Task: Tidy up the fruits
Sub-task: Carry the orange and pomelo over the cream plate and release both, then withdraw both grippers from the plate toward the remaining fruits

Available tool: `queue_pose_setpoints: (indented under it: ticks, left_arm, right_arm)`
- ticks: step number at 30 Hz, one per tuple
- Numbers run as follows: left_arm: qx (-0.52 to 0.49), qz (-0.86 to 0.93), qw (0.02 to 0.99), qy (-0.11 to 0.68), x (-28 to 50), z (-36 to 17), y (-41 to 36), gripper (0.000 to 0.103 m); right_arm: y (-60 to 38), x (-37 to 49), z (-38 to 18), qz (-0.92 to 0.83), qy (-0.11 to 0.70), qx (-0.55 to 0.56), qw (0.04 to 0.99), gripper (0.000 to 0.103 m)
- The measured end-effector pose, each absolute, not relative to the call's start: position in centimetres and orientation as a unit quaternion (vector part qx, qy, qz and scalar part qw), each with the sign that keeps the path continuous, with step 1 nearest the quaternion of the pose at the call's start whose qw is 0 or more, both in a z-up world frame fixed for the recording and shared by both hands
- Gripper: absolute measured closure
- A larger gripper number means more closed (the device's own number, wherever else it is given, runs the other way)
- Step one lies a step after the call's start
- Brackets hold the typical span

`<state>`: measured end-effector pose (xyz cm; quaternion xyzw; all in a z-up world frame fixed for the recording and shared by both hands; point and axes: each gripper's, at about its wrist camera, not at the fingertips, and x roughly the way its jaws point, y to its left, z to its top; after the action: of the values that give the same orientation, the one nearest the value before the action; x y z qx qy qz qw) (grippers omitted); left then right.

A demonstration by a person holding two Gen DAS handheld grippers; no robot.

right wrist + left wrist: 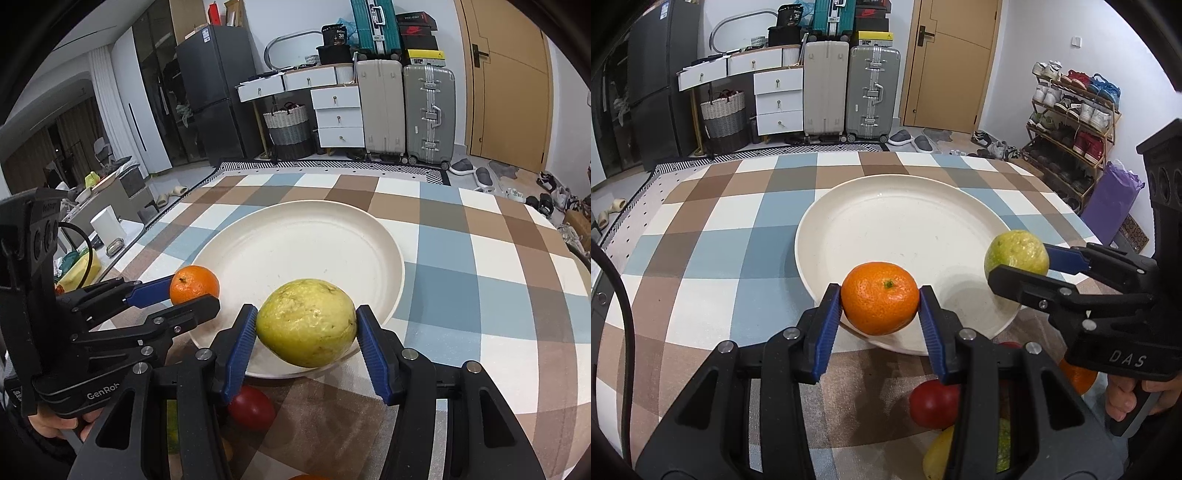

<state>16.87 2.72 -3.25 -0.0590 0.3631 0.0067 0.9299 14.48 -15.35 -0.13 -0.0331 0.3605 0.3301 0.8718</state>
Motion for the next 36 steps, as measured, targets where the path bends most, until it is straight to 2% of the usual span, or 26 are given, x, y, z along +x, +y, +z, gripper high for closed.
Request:
queue_pose_setpoints:
  ticks: [10, 12, 14, 15, 18, 19, 21, 24, 25, 28, 36]
  left_arm:
    - [-0.07, 0.003, 0.929, 0.364, 16.7, -3.2, 2.9, 0.063]
    - [-0.075, -0.001, 0.928, 0.364, 16.6, -3.1, 3.0, 0.059]
    - [-0.077, 0.002, 0.928, 0.366, 16.5, -3.0, 3.2, 0.042]
    - [-0.077, 0.005, 0.928, 0.365, 16.3, -2.8, 3.2, 0.038]
    - [-0.078, 0.007, 0.931, 0.356, 15.7, -2.2, 3.4, 0.027]
    - [-0.077, 0.009, 0.932, 0.354, 15.5, -2.0, 3.5, 0.02]
    - [-0.072, 0.014, 0.936, 0.345, 14.9, -1.6, 3.5, 0.018]
    - [-0.07, 0.022, 0.937, 0.34, 14.1, -1.2, 3.7, 0.01]
    - [-0.071, 0.024, 0.938, 0.338, 13.8, -1.1, 3.8, 0.001]
    - [-0.073, 0.026, 0.939, 0.334, 13.1, -0.7, 4.0, 0.0]
    - [-0.073, 0.03, 0.943, 0.324, 11.1, 0.4, 4.4, 0.0]
  right_arm:
    - [-15.8, 14.8, -0.3, 0.322, 0.355, -0.026, 0.877, 0.047]
    - [-16.0, 14.7, 0.0, 0.322, 0.348, -0.023, 0.88, 0.047]
    - [-16.3, 14.6, 0.3, 0.319, 0.344, -0.025, 0.883, 0.047]
    - [-16.6, 14.6, 0.3, 0.319, 0.343, -0.023, 0.883, 0.047]
    - [-17.1, 14.5, 0.5, 0.319, 0.341, -0.019, 0.884, 0.04]
    - [-17.3, 14.4, 0.6, 0.318, 0.34, -0.02, 0.885, 0.039]
    - [-17.6, 14.2, 0.8, 0.317, 0.337, -0.026, 0.886, 0.033]
    - [-18.1, 13.8, 0.9, 0.322, 0.334, -0.029, 0.885, 0.02]
    - [-18.3, 13.7, 0.9, 0.326, 0.334, -0.029, 0.884, 0.014]
    - [-18.3, 13.0, 0.7, 0.331, 0.338, -0.043, 0.88, 0.004]
    - [-18.9, 11.2, 0.4, 0.348, 0.334, -0.065, 0.873, 0.0]
